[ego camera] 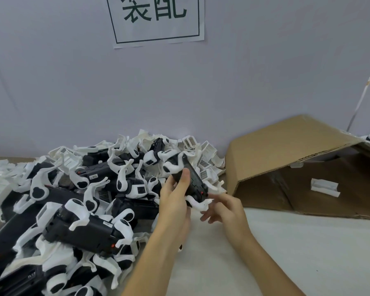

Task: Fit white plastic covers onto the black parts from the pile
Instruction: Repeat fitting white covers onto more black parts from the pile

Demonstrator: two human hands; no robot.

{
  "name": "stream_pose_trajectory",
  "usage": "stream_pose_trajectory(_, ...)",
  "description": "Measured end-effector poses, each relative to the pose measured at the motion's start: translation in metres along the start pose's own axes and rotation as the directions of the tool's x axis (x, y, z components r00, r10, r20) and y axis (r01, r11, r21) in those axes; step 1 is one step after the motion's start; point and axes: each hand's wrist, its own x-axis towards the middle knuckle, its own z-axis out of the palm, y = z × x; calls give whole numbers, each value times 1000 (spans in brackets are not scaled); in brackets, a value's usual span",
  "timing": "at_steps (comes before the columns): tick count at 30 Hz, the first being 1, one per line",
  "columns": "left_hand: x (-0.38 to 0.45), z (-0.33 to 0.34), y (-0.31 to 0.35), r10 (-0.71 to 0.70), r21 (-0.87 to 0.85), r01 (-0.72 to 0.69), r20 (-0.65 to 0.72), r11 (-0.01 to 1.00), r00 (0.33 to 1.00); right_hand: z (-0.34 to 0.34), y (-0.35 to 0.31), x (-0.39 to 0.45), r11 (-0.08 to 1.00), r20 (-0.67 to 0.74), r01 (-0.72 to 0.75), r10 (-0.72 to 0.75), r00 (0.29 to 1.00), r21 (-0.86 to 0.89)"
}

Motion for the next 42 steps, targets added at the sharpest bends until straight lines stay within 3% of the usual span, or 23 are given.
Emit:
stream_pose_trajectory(3,2,-4,-3,68,83,-62,-76,995,995,1,-2,-1,943,231,-195,133,964,271)
stream_pose_trajectory(6,3,-9,-4,98,154,-81,-108,985,989,8,-3,-6,894,332,-252,126,935,370)
stream_pose_trajectory(15,6,-11,-13,113,315,-88,-59,945,992,18,-3,-9,968,142,-163,137,980,190)
stream_pose_trajectory(42,4,-7,-14,127,347,-99,-57,933,990,18,0,-10,975,152,-125,97,984,183)
